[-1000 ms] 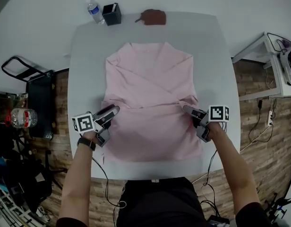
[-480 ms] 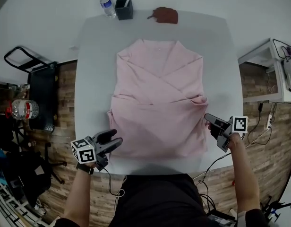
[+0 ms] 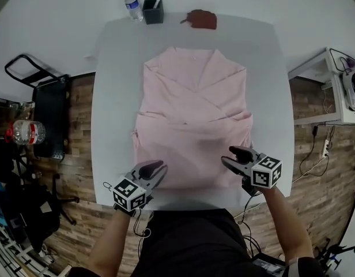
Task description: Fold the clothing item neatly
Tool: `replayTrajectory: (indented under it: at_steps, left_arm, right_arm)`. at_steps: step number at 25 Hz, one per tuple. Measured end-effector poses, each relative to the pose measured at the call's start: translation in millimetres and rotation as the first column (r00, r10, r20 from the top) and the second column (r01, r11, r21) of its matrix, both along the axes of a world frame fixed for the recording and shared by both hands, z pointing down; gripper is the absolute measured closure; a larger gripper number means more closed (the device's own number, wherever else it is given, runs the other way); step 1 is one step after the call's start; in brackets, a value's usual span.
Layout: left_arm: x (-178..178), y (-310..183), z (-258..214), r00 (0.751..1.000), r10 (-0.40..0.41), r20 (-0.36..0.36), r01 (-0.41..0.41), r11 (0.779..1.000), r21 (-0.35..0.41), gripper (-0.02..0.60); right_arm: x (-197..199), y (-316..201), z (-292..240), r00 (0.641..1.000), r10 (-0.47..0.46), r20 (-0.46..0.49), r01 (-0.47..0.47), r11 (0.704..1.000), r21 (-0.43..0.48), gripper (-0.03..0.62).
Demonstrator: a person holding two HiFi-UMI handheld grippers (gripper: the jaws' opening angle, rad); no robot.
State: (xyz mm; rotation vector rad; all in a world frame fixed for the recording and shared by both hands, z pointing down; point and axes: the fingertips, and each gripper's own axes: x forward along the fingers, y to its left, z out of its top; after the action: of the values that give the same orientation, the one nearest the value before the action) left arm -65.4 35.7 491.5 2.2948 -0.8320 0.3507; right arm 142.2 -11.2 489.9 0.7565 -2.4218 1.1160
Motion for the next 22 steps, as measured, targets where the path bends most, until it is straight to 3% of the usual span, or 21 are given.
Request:
replayTrajectory:
  at_steps: [4,8,10,14,15,19,22]
  left_arm:
    - [6,30,7,0.983,0.109,0.146,-0.12,0.99,0.069,0.474]
    - [4,64,22,0.937,0.194,0.29,-0.229,0.969,0.092,0.414]
    - [-4,76,31,0.901,0.212,0.38,-0.268,0.958,0.102,0.397]
    - [-16,87,49,0.793,0.234,0.562,-0.361,0.924,0.124,0.354]
    - [-17,90,52,0.778,0.229,0.585,-0.367,0.922,0.126,0.348]
    - [-9,101,60,0.772,0.214,0.598,-0.357,0.925,0.129,0.334]
    - [-4,106,69,0.737,0.209,0.643,-0.382,0.913,0.142,0.321]
  right_arm:
    - [2,45,5,0.968,-0.124,-0.219,0.159,0.976,0.148,0.361]
    - [23,95,17,0.882,-0.217,-0.419,0.326,0.922,0.21,0.361]
    - [38,114,27,0.828,-0.242,-0.506,0.398,0.889,0.225,0.361]
    - [62,132,50,0.699,-0.26,-0.666,0.531,0.813,0.24,0.361]
    - [65,134,54,0.676,-0.257,-0.691,0.551,0.799,0.242,0.361]
    - [64,142,60,0.666,-0.237,-0.707,0.547,0.8,0.247,0.361]
    - [59,145,66,0.662,-0.213,-0.719,0.537,0.804,0.256,0.361]
